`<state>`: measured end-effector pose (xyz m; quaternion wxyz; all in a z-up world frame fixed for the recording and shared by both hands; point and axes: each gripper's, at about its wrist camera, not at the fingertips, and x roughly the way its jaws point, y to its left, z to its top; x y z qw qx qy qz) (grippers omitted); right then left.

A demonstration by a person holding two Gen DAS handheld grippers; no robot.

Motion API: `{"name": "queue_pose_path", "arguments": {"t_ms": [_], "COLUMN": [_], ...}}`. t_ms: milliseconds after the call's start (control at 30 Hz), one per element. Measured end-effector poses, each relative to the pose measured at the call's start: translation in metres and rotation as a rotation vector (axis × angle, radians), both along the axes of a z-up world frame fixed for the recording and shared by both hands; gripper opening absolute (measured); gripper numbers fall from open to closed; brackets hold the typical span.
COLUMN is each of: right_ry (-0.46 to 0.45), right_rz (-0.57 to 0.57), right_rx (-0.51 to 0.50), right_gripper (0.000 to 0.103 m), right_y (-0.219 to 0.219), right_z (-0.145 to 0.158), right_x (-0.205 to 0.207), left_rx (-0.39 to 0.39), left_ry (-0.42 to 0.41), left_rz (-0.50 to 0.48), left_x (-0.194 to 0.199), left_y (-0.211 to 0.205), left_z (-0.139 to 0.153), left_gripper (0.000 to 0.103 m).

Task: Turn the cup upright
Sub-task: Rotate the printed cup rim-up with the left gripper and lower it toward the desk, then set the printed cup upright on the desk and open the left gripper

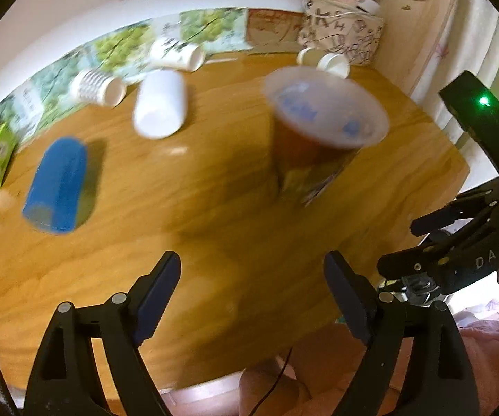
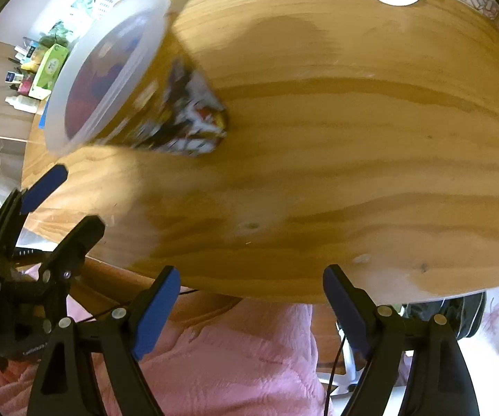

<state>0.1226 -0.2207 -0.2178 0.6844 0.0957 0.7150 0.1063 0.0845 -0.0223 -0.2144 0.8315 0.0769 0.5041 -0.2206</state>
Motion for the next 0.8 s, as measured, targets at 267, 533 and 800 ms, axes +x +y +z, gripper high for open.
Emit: {"name": "queue_pose_path", "arguments": {"t_ms": [267,533,800], "right_ry": [-0.061,-0.195,-0.386], "right_rz": [-0.005,0.037,-0.052], "right_rx": [-0.025,-0.067,-0.104], "right_gripper": [0.090,0.092,0.102], "right_y": [0.045,0.073,0.075], "right_z": [0.002,0.033,0.078], "right_x": [-0.031,-0.045,-0.045], "left_rx": [0.148,0.146,0.038], "left_ry": [0.070,0.102,0.071], "left_rz": [0.174,0.287,0.293], "left_x": [-0.005,-0.001,-0.002], "left_y": [0.060,0.097,0.092], "left_z": [-0.019,-0.008,0.030], "left_gripper": [0.087,0.087,0.087]}}
